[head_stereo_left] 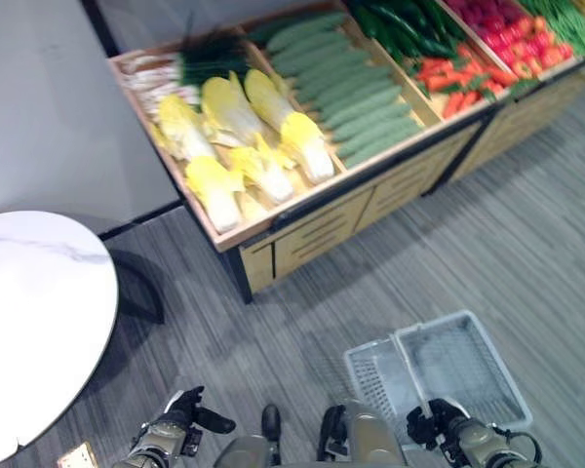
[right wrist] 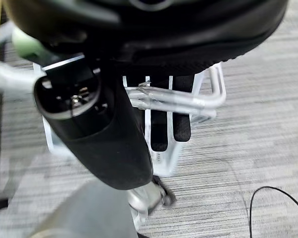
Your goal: Get the vegetables into the basket
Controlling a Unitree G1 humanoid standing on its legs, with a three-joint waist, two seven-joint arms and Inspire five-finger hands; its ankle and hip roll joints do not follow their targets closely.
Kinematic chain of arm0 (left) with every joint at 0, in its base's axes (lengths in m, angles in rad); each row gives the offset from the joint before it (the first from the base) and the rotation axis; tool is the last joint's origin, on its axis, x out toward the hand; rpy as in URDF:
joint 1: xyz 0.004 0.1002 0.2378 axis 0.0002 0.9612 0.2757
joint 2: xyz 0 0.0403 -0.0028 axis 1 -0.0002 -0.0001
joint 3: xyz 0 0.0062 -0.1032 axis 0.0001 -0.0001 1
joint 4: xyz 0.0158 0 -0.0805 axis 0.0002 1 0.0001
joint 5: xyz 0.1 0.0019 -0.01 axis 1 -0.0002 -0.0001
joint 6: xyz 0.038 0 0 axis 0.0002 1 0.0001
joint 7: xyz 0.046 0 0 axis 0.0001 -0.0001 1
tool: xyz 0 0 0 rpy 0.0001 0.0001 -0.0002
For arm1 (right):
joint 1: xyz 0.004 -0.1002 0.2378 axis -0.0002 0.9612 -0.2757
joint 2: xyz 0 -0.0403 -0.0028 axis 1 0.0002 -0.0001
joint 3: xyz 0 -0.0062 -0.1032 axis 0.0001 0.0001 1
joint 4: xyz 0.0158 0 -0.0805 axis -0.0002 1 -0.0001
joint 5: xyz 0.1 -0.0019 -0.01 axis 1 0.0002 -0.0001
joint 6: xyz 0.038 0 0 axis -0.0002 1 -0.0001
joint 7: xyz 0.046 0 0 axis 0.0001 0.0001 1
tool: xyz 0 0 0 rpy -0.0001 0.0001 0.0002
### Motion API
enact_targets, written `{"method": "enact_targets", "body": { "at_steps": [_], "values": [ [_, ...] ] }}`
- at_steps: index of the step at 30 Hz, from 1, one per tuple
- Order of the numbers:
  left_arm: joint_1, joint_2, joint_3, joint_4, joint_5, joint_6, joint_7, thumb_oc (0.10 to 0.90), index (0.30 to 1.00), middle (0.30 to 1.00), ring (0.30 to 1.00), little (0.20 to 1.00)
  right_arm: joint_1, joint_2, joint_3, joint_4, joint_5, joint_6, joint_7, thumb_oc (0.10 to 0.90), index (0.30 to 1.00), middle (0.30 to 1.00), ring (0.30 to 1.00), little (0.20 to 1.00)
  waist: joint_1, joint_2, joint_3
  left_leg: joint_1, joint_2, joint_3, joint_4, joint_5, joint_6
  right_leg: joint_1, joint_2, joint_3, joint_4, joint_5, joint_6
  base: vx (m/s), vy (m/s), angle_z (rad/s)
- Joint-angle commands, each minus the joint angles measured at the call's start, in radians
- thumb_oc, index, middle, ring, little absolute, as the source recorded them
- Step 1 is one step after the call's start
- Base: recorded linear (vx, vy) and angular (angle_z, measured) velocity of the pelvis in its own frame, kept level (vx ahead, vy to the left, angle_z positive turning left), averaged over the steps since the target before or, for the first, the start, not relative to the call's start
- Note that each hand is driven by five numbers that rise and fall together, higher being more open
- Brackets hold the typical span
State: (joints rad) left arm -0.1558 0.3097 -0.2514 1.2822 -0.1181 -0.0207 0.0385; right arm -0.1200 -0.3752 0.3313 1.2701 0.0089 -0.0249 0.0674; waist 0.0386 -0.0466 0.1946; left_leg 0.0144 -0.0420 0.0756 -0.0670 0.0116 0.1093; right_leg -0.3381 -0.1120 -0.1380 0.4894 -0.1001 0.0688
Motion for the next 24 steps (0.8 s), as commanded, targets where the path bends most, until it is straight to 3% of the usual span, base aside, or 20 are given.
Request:
{"method": "enact_targets", "body": {
  "at_steps": [1,2,3,5,7,13,15,17,19,24],
  "values": [
    [-0.015,0.022,0.012,0.004,0.005,-0.006,0.008,0.9,1.0,1.0,1.0,1.0,0.0,0.005,0.016,0.004,0.019,-0.005,0.012,0.4,0.3,0.3,0.3,0.3,0.013,0.025,0.051,-0.033,-0.015,-0.034,0.02,-0.083,-0.011,0.087,0.059,0.134,-0.304,0.166,0.031,-0.04,-0.043,0.18],
    [-0.015,0.022,0.012,0.004,0.005,-0.006,0.008,0.9,1.0,1.0,1.0,1.0,0.0,0.005,0.016,0.004,0.019,-0.005,0.012,0.4,0.3,0.3,0.3,0.3,0.013,0.025,0.051,-0.032,-0.015,-0.034,0.02,-0.084,-0.011,0.089,0.059,0.133,-0.306,0.167,0.031,-0.03,-0.086,0.3],
    [-0.02,0.025,0.009,0.006,0.007,-0.008,0.01,0.9,1.0,1.0,1.0,1.0,0.0,0.006,0.018,0.005,0.023,-0.005,0.013,0.4,0.3,0.3,0.3,0.3,0.01,0.022,0.052,-0.037,-0.015,-0.048,0.034,-0.086,-0.012,0.08,0.071,0.188,-0.341,0.183,0.033,0.01,-0.082,0.32],
    [-0.024,0.026,0.013,0.009,0.003,-0.012,0.012,0.9,1.0,1.0,1.0,1.0,0.009,0.012,0.019,0.01,0.018,-0.004,0.015,0.4,0.3,0.3,0.3,0.3,0.009,0.014,0.051,-0.037,-0.018,-0.077,0.055,-0.095,-0.021,0.093,0.073,0.225,-0.406,0.197,0.041,0.05,-0.154,0.51],
    [-0.022,0.026,0.013,0.009,0.005,-0.012,0.015,0.9,1.0,1.0,1.0,1.0,0.018,0.013,0.017,0.008,0.015,-0.003,0.017,0.4,0.3,0.3,0.3,0.3,0.004,0.004,0.043,-0.032,-0.022,-0.109,0.065,-0.1,-0.027,0.108,0.074,0.23,-0.423,0.203,0.048,0.08,-0.219,0.9],
    [-0.017,0.017,0.029,0.011,-0.024,-0.012,0.017,0.9,1.0,1.0,1.0,1.0,0.038,0.017,0.022,0.025,0.003,-0.004,0.017,0.4,0.3,0.3,0.3,0.3,-0.006,-0.019,-0.011,0.0,0.005,-0.172,0.041,-0.091,-0.063,0.19,0.096,0.202,-0.436,0.116,0.014,0.11,-0.344,0.59],
    [-0.002,-0.007,0.037,-0.003,-0.056,-0.013,0.009,0.9,1.0,1.0,1.0,1.0,0.049,0.011,0.02,0.04,-0.007,-0.003,0.012,0.4,0.3,0.3,0.3,0.3,-0.007,-0.015,-0.025,-0.013,0.011,-0.191,0.092,-0.101,-0.08,0.23,0.09,0.143,-0.449,0.093,-0.004,0.09,-0.422,0.71],
    [-0.006,-0.02,0.027,-0.038,-0.074,-0.019,0.007,0.9,1.0,1.0,1.0,1.0,0.061,0.0,0.005,0.035,-0.009,-0.004,0.01,0.4,0.3,0.3,0.3,0.3,-0.023,-0.01,-0.022,-0.038,0.014,-0.151,0.118,-0.094,-0.093,0.251,0.073,0.093,-0.455,0.083,-0.008,-0.03,-0.231,0.58],
    [-0.012,-0.031,0.015,-0.132,-0.105,-0.031,0.008,0.9,1.0,1.0,1.0,1.0,0.069,-0.016,-0.019,0.029,-0.003,-0.003,0.006,0.4,0.3,0.3,0.3,0.3,-0.048,0.009,-0.015,-0.044,0.036,-0.011,0.099,-0.079,-0.094,0.271,0.052,0.026,-0.459,0.076,-0.008,-0.08,-0.153,1.25],
    [0.019,-0.014,0.009,-0.284,-0.144,-0.055,0.022,0.9,1.0,1.0,1.0,1.0,0.068,-0.013,-0.033,0.045,0.002,-0.006,-0.001,0.4,0.3,0.3,0.3,0.3,-0.038,0.028,-0.043,-0.016,0.041,-0.001,0.037,-0.059,-0.099,0.291,0.066,0.019,-0.506,0.08,-0.01,0.01,-0.068,0.64]
  ]
}}
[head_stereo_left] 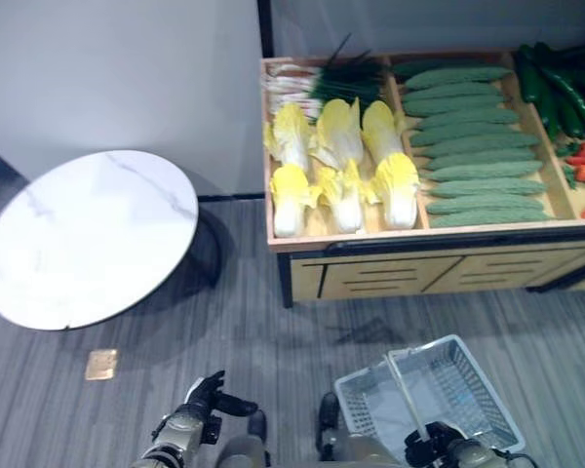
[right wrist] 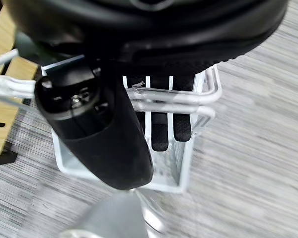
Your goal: Get the vegetables into the basket
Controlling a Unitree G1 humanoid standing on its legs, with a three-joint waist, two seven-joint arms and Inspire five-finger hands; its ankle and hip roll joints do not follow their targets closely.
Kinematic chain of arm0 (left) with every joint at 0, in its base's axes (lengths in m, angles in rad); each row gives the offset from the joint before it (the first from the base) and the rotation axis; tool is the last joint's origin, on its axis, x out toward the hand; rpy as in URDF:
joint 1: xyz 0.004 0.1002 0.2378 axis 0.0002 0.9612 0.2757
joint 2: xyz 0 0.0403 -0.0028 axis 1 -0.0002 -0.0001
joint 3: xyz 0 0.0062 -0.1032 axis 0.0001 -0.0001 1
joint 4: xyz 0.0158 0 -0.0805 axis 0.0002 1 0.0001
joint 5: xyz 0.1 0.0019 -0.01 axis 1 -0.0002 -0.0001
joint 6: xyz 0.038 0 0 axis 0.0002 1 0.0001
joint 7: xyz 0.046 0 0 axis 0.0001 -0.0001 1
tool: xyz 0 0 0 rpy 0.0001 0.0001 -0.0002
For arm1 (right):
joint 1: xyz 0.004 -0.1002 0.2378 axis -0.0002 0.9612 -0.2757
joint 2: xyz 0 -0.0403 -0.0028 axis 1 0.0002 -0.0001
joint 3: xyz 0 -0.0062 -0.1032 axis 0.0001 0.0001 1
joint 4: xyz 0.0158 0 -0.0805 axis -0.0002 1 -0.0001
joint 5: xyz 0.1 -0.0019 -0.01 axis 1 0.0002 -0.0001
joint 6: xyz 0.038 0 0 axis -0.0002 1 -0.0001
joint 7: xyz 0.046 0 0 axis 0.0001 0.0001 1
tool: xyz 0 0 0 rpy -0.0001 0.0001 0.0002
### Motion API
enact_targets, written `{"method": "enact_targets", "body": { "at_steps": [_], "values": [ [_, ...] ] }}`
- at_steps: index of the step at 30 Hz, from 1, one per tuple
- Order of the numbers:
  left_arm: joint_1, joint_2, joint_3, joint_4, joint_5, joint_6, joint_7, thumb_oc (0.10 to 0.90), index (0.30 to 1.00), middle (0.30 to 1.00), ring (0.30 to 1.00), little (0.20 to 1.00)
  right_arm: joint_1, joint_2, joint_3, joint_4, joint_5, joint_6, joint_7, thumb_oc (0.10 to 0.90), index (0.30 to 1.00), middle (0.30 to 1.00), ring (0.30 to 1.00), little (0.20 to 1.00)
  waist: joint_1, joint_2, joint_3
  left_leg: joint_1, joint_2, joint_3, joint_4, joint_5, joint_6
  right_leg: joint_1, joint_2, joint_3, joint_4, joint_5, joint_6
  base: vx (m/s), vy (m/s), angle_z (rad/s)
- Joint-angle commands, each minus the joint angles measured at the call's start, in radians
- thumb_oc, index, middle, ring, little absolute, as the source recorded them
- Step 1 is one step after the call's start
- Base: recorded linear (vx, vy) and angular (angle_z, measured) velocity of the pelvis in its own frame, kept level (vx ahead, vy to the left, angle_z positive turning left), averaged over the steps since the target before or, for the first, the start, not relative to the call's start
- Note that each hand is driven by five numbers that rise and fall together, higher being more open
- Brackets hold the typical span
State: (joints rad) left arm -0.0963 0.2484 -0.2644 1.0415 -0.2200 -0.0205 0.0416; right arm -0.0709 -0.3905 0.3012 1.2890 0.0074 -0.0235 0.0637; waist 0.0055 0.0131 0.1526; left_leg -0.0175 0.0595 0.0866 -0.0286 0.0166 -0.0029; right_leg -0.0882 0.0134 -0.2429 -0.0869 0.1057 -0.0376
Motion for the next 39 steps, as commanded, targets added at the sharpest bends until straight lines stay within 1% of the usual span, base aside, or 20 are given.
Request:
{"method": "enact_targets", "body": {
  "at_steps": [1,4,5,7,12,13,17,18,20,21,23,24,25,26,29,30,32,36,37,39],
  "values": [
    [-0.04,0.047,0.022,-0.045,-0.042,-0.055,0.019,0.9,1.0,1.0,1.0,1.0,0.019,0.002,-0.003,0.026,0.004,-0.007,0.002,0.4,0.3,0.3,0.3,0.3,-0.005,-0.032,-0.001,0.016,-0.06,-0.012,-0.002,-0.064,0.013,0.042,-0.059,0.123,0.07,-0.126,0.096,0.0,0.0,0.0],
    [0.027,0.094,0.046,-0.319,-0.086,-0.084,0.029,0.9,1.0,1.0,1.0,1.0,0.015,-0.001,-0.013,0.013,-0.011,-0.014,-0.007,0.4,0.3,0.3,0.3,0.3,0.008,-0.03,0.013,0.027,-0.064,-0.038,-0.012,-0.062,0.018,0.048,-0.059,0.129,0.072,-0.125,0.094,-0.01,0.005,-0.03],
    [0.028,0.094,0.047,-0.321,-0.085,-0.083,0.029,0.9,1.0,1.0,1.0,1.0,0.016,-0.001,-0.013,0.013,-0.011,-0.014,-0.007,0.4,0.3,0.3,0.3,0.3,0.008,-0.031,0.012,0.028,-0.064,-0.038,-0.012,-0.062,0.018,0.048,-0.059,0.128,0.072,-0.125,0.094,0.0,0.0,0.0],
    [0.103,0.136,0.109,-0.53,-0.112,-0.103,0.03,0.9,1.0,1.0,1.0,1.0,0.022,-0.002,-0.043,-0.008,-0.012,-0.018,-0.009,0.4,0.3,0.3,0.3,0.3,0.017,-0.03,0.017,0.036,-0.066,-0.044,-0.022,-0.06,0.02,0.051,-0.057,0.133,0.065,-0.119,0.099,-0.01,0.036,0.04],
    [0.141,0.194,0.196,-0.733,-0.109,-0.125,0.041,0.9,1.0,1.0,1.0,1.0,0.032,0.004,-0.062,-0.013,-0.023,-0.016,-0.004,0.4,0.3,0.3,0.3,0.3,0.024,-0.028,0.009,0.063,-0.065,-0.041,-0.055,-0.056,0.018,0.068,-0.055,0.139,0.04,-0.112,0.105,0.01,0.034,-0.04],
    [0.139,0.245,0.236,-0.841,-0.077,-0.135,0.042,0.9,1.0,1.0,1.0,1.0,0.04,0.007,-0.064,-0.017,-0.029,-0.016,0.002,0.4,0.3,0.3,0.3,0.3,0.026,-0.026,0.004,0.072,-0.064,-0.041,-0.059,-0.059,0.017,0.075,-0.054,0.146,0.039,-0.111,0.106,0.03,0.039,-0.05],
    [0.1,0.336,0.285,-0.942,-0.003,-0.152,0.07,0.9,1.0,1.0,1.0,1.0,0.045,0.008,-0.05,-0.026,-0.038,-0.017,0.012,0.4,0.3,0.3,0.3,0.3,0.024,-0.025,-0.003,0.086,-0.064,-0.034,-0.059,-0.067,0.015,0.087,-0.051,0.159,0.031,-0.109,0.108,0.02,0.021,-0.07],
    [0.057,0.411,0.311,-0.972,0.077,-0.164,0.099,0.9,1.0,1.0,1.0,1.0,0.045,0.006,-0.039,-0.031,-0.044,-0.017,0.018,0.4,0.3,0.3,0.3,0.3,0.021,-0.023,-0.01,0.092,-0.063,-0.027,-0.059,-0.073,0.014,0.091,-0.05,0.168,0.024,-0.106,0.11,0.01,0.013,-0.07],
    [0.057,0.411,0.311,-0.972,0.077,-0.164,0.1,0.9,1.0,1.0,1.0,1.0,0.045,0.006,-0.039,-0.031,-0.044,-0.017,0.018,0.4,0.3,0.3,0.3,0.3,0.022,-0.023,-0.009,0.093,-0.063,-0.025,-0.059,-0.073,0.014,0.092,-0.049,0.169,0.024,-0.106,0.11,0.01,0.003,-0.12],
    [-0.035,0.527,0.323,-0.995,0.243,-0.152,0.163,0.9,1.0,1.0,1.0,1.0,0.048,0.002,-0.019,-0.033,-0.057,-0.02,0.015,0.4,0.3,0.3,0.3,0.3,0.011,-0.016,-0.021,0.099,-0.063,-0.018,-0.059,-0.079,0.011,0.097,-0.047,0.181,0.014,-0.102,0.112,0.01,-0.003,-0.11],
    [-0.065,0.553,0.318,-0.992,0.273,-0.154,0.18,0.9,1.0,1.0,1.0,1.0,0.048,0.001,-0.013,-0.031,-0.061,-0.022,0.014,0.4,0.3,0.3,0.3,0.3,0.01,-0.015,-0.023,0.101,-0.062,-0.014,-0.059,-0.08,0.009,0.097,-0.045,0.187,0.012,-0.099,0.114,0.0,-0.005,-0.06],
    [-0.103,0.597,0.306,-0.986,0.32,-0.149,0.195,0.9,1.0,1.0,1.0,1.0,0.051,-0.002,-0.005,-0.033,-0.066,-0.023,0.014,0.4,0.3,0.3,0.3,0.3,0.005,-0.012,-0.026,0.103,-0.062,-0.012,-0.059,-0.082,0.008,0.098,-0.045,0.192,0.008,-0.096,0.114,0.0,-0.013,-0.14],
    [-0.175,0.699,0.28,-0.962,0.409,-0.147,0.22,0.9,1.0,1.0,1.0,1.0,0.059,-0.008,0.011,-0.037,-0.076,-0.028,0.01,0.4,0.3,0.3,0.3,0.3,-0.01,-0.001,-0.036,0.106,-0.06,-0.003,-0.059,-0.084,0.005,0.102,-0.045,0.2,0.001,-0.093,0.116,0.0,-0.013,-0.19],
    [-0.182,0.7,0.273,-0.957,0.41,-0.148,0.223,0.9,1.0,1.0,1.0,1.0,0.06,-0.006,0.01,-0.037,-0.076,-0.028,0.01,0.4,0.3,0.3,0.3,0.3,-0.008,-0.003,-0.036,0.106,-0.06,-0.003,-0.059,-0.084,0.005,0.102,-0.045,0.2,0.0,-0.092,0.116,0.0,-0.014,-0.21],
    [-0.3,0.806,0.184,-0.933,0.501,-0.145,0.247,0.9,1.0,1.0,1.0,1.0,0.065,-0.015,0.025,-0.038,-0.085,-0.038,-0.006,0.4,0.3,0.3,0.3,0.3,-0.03,0.014,-0.043,0.105,-0.06,0.007,-0.059,-0.082,0.001,0.098,-0.044,0.212,0.0,-0.088,0.12,-0.02,-0.014,-0.13],
    [-0.409,0.877,0.084,-0.898,0.562,-0.141,0.256,0.9,1.0,1.0,1.0,1.0,0.068,-0.018,0.035,-0.044,-0.088,-0.045,-0.015,0.4,0.3,0.3,0.3,0.3,-0.043,0.025,-0.047,0.101,-0.06,0.015,-0.059,-0.081,-0.002,0.093,-0.044,0.217,0.0,-0.084,0.122,-0.03,-0.024,-0.14],
    [-0.449,0.898,0.041,-0.879,0.579,-0.141,0.257,0.9,1.0,1.0,1.0,1.0,0.068,-0.022,0.039,-0.048,-0.089,-0.047,-0.018,0.4,0.3,0.3,0.3,0.3,-0.049,0.03,-0.048,0.099,-0.06,0.019,-0.059,-0.08,-0.003,0.088,-0.044,0.22,0.0,-0.081,0.124,-0.02,-0.017,-0.12],
    [-0.668,0.947,-0.211,-0.756,0.67,-0.129,0.257,0.9,1.0,1.0,1.0,1.0,0.064,-0.038,0.059,-0.063,-0.095,-0.059,-0.037,0.4,0.3,0.3,0.3,0.3,-0.085,0.063,-0.053,0.084,-0.06,0.037,-0.059,-0.074,-0.008,0.068,-0.045,0.232,0.0,-0.073,0.131,-0.02,-0.022,-0.12],
    [-0.683,0.945,-0.225,-0.749,0.67,-0.13,0.26,0.9,1.0,1.0,1.0,1.0,0.065,-0.035,0.056,-0.063,-0.095,-0.059,-0.037,0.4,0.3,0.3,0.3,0.3,-0.082,0.06,-0.054,0.083,-0.06,0.037,-0.059,-0.074,-0.008,0.067,-0.045,0.232,0.0,-0.072,0.131,0.0,-0.016,-0.14],
    [-0.769,0.942,-0.329,-0.688,0.708,-0.125,0.261,0.9,1.0,1.0,1.0,1.0,0.057,-0.042,0.067,-0.066,-0.102,-0.065,-0.045,0.4,0.3,0.3,0.3,0.3,-0.098,0.078,-0.054,0.074,-0.061,0.055,-0.059,-0.073,-0.011,0.051,-0.045,0.246,0.0,-0.064,0.136,-0.01,-0.016,-0.27]
  ]
}}
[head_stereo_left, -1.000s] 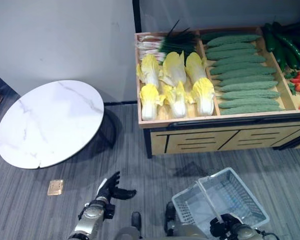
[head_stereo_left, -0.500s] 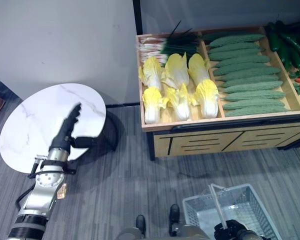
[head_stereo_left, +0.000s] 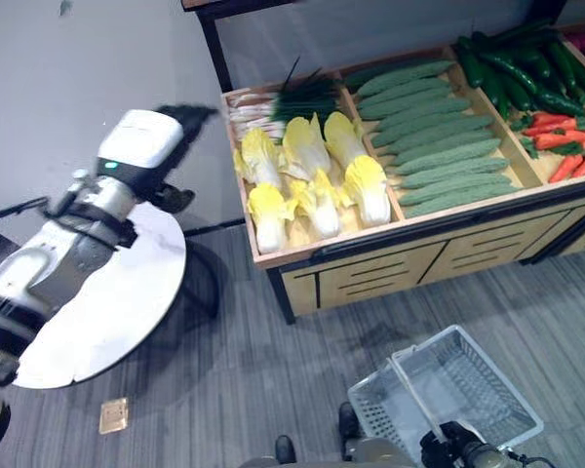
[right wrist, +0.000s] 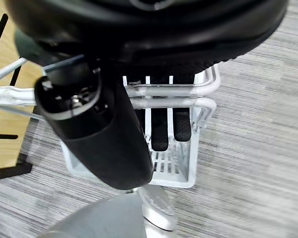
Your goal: Get the vegetables into the basket
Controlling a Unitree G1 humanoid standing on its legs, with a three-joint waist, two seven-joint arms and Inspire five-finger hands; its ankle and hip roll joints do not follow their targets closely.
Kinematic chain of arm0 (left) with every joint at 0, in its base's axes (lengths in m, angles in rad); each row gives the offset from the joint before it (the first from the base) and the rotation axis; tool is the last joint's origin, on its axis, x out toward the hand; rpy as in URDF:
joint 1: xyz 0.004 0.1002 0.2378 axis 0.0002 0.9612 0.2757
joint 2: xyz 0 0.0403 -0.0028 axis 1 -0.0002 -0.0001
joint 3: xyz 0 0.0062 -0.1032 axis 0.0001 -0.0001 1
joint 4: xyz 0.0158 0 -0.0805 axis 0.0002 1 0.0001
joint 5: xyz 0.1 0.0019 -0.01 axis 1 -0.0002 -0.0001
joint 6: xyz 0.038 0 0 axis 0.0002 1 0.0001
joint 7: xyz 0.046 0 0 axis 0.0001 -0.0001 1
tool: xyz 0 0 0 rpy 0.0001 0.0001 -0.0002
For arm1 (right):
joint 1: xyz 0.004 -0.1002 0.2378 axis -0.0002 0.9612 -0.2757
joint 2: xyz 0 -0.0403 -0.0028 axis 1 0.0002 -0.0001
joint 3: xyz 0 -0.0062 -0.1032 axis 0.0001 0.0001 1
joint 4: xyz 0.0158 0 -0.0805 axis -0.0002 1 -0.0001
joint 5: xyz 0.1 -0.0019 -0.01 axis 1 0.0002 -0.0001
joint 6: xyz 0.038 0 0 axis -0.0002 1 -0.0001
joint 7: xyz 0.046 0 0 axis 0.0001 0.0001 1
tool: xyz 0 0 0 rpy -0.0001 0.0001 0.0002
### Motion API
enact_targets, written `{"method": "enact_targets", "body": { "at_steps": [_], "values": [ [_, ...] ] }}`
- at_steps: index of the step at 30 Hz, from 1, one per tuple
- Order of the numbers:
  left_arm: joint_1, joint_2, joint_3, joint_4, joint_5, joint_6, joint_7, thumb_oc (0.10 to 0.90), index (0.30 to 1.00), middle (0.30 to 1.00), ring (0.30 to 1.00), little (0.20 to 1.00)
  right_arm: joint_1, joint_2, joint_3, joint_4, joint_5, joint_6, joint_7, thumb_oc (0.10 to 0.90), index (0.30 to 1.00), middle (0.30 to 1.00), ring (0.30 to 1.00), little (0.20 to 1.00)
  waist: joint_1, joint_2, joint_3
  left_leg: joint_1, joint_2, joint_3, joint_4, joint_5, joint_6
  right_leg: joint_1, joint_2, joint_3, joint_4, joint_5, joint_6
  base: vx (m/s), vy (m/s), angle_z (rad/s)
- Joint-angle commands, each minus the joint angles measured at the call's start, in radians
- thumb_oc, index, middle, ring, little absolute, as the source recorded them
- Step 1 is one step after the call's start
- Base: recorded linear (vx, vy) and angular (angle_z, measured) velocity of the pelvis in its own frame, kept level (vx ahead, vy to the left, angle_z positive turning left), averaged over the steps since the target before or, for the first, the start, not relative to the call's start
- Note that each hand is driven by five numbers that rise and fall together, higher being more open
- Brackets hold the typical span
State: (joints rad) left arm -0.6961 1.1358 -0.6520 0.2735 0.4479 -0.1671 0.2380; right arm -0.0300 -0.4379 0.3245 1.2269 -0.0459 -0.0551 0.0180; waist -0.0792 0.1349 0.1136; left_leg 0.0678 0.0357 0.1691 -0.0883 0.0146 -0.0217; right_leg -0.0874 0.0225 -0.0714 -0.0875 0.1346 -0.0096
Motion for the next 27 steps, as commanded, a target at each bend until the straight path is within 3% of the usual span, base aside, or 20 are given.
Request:
{"method": "enact_targets", "body": {
  "at_steps": [1,5,6,10,19,27],
  "values": [
    [-0.224,0.056,-0.006,0.113,0.076,0.03,0.072,0.9,1.0,1.0,1.0,1.0,0.006,0.0,0.056,-0.001,-0.052,-0.034,-0.006,0.4,0.3,0.3,0.3,0.3,-0.025,-0.032,-0.015,-0.019,-0.037,-0.02,0.001,-0.069,0.007,0.039,-0.053,0.081,0.0,-0.089,0.11,-0.01,-0.015,-0.34],
    [-0.338,0.011,-0.133,0.226,0.091,0.044,0.075,0.9,1.0,1.0,1.0,1.0,-0.012,-0.001,0.061,-0.003,-0.053,-0.039,-0.014,0.4,0.3,0.3,0.3,0.3,-0.036,-0.022,-0.016,-0.052,-0.036,0.002,0.001,-0.06,0.003,-0.002,-0.052,0.098,0.0,-0.076,0.113,-0.02,-0.025,-0.28],
    [-0.393,-0.03,-0.192,0.3,0.101,0.058,0.072,0.9,1.0,1.0,1.0,1.0,-0.031,-0.006,0.075,-0.004,-0.049,-0.04,-0.02,0.4,0.3,0.3,0.3,0.3,-0.056,-0.005,-0.011,-0.073,-0.036,0.013,0.001,-0.055,0.002,-0.026,-0.052,0.109,0.0,-0.069,0.115,-0.02,-0.023,-0.25],
    [-0.468,-0.081,-0.253,0.402,0.11,0.076,0.087,0.9,1.0,1.0,1.0,1.0,-0.054,-0.005,0.087,-0.004,-0.046,-0.04,-0.025,0.4,0.3,0.3,0.3,0.3,-0.067,0.009,-0.01,-0.107,-0.037,0.028,0.001,-0.047,0.001,-0.067,-0.053,0.124,0.0,-0.059,0.117,0.0,-0.028,-0.21],
    [-0.567,-0.161,-0.282,0.548,0.083,0.105,0.122,0.9,1.0,1.0,1.0,1.0,-0.096,-0.01,0.121,0.013,-0.047,-0.033,-0.03,0.4,0.3,0.3,0.3,0.3,-0.092,0.057,0.004,-0.154,-0.035,0.065,0.001,-0.034,-0.007,-0.13,-0.048,0.163,0.0,-0.048,0.117,0.05,-0.057,-0.2],
    [-0.575,-0.21,-0.296,0.64,0.081,0.12,0.115,0.9,1.0,1.0,1.0,1.0,-0.142,-0.02,0.14,0.012,-0.031,-0.033,-0.036,0.4,0.3,0.3,0.3,0.3,-0.11,0.081,0.02,-0.156,-0.023,0.105,0.001,-0.028,-0.016,-0.152,-0.031,0.202,0.0,-0.05,0.114,0.08,-0.075,-0.14]
  ]
}}
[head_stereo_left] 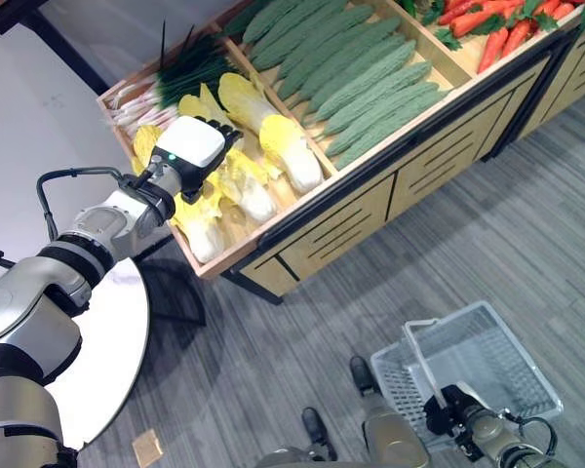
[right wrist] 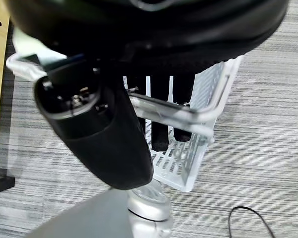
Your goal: Get the vegetables into the basket
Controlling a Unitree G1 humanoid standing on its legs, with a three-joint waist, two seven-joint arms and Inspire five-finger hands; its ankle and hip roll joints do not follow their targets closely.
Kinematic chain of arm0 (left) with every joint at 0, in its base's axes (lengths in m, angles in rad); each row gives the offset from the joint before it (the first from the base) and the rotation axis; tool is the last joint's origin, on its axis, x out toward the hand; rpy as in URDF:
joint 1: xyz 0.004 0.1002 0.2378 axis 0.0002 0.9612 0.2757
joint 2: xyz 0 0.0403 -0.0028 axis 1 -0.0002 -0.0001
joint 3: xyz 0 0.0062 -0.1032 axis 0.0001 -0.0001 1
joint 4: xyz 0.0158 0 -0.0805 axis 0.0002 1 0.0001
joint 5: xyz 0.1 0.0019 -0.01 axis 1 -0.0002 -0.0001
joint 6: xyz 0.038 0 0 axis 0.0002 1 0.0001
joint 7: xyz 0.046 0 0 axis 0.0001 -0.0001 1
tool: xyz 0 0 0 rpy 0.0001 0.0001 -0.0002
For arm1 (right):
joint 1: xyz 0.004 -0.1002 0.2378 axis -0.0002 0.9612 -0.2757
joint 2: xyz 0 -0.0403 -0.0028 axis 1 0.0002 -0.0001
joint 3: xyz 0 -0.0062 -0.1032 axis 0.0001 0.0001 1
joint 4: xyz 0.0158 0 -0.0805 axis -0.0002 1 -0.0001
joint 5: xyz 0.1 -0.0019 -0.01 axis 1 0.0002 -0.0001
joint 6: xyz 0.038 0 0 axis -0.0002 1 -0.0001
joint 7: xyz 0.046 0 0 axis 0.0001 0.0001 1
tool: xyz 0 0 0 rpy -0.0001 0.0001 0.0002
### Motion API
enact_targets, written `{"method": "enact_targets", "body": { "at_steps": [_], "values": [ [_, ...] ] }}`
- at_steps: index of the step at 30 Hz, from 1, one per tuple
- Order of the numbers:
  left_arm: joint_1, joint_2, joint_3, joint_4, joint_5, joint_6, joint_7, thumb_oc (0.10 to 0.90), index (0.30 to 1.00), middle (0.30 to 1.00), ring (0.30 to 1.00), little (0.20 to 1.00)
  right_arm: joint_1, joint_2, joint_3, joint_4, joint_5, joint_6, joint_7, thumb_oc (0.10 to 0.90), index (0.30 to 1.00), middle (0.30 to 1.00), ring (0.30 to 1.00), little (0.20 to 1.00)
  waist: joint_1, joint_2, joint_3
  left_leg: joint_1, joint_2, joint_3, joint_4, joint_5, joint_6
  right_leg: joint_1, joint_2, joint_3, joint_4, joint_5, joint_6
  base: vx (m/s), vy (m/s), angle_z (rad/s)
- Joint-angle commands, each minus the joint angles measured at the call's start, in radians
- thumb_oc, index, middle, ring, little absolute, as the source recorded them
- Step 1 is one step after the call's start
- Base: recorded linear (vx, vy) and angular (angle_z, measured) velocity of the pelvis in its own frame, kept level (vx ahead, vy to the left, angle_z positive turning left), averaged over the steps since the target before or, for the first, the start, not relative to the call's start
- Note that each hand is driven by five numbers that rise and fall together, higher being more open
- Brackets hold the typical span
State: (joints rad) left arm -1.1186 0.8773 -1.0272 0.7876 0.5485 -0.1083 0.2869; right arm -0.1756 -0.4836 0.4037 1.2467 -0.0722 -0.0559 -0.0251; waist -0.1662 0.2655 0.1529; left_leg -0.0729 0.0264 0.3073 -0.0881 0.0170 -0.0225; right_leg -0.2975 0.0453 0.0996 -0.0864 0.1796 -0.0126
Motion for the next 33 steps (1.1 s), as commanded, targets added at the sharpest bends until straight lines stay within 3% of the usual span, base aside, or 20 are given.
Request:
{"method": "enact_targets", "body": {
  "at_steps": [1,12,28,29,33],
  "values": [
    [-0.151,0.043,0.083,0.139,-0.022,0.063,0.065,0.9,1.0,1.0,1.0,1.0,-0.002,0.025,0.062,-0.009,-0.002,-0.032,0.006,0.4,0.3,0.3,0.3,0.3,-0.024,-0.049,-0.018,-0.021,-0.012,-0.028,0.001,-0.03,-0.016,0.051,-0.052,0.034,-0.001,-0.093,0.117,0.03,-0.045,-0.31],
    [-0.091,-0.028,0.091,0.316,-0.004,0.095,-0.002,0.9,1.0,1.0,1.0,1.0,-0.04,0.019,0.06,0.012,0.027,-0.027,-0.012,0.4,0.3,0.3,0.3,0.3,-0.024,-0.048,0.013,-0.048,0.0,-0.001,0.001,-0.015,-0.027,0.012,-0.039,0.06,-0.001,-0.087,0.112,0.05,-0.052,-0.14],
    [-0.046,-0.132,0.103,0.386,0.02,0.101,-0.073,0.9,1.0,1.0,1.0,1.0,-0.034,0.036,0.068,0.021,0.042,-0.022,-0.013,0.4,0.3,0.3,0.3,0.3,-0.03,-0.054,0.028,-0.049,-0.009,-0.012,0.001,-0.019,-0.024,0.013,-0.047,0.052,-0.001,-0.082,0.11,0.0,0.017,0.02],
    [-0.037,-0.136,0.112,0.385,0.017,0.103,-0.071,0.4,0.3,0.3,0.3,0.3,-0.026,0.042,0.074,0.012,0.041,-0.022,-0.01,0.4,0.3,0.3,0.3,0.3,-0.031,-0.057,0.027,-0.053,-0.01,-0.01,0.001,-0.02,-0.023,0.007,-0.047,0.054,-0.001,-0.078,0.111,-0.01,0.039,0.02],
    [-0.031,-0.141,0.119,0.384,0.013,0.103,-0.061,0.4,0.3,0.3,0.3,0.3,-0.018,0.049,0.084,0.0,0.039,-0.027,-0.005,0.4,0.3,0.3,0.3,0.3,-0.033,-0.063,0.024,-0.06,-0.01,-0.007,0.001,-0.02,-0.023,-0.002,-0.048,0.055,-0.001,-0.074,0.11,0.0,0.012,0.0]
  ]
}}
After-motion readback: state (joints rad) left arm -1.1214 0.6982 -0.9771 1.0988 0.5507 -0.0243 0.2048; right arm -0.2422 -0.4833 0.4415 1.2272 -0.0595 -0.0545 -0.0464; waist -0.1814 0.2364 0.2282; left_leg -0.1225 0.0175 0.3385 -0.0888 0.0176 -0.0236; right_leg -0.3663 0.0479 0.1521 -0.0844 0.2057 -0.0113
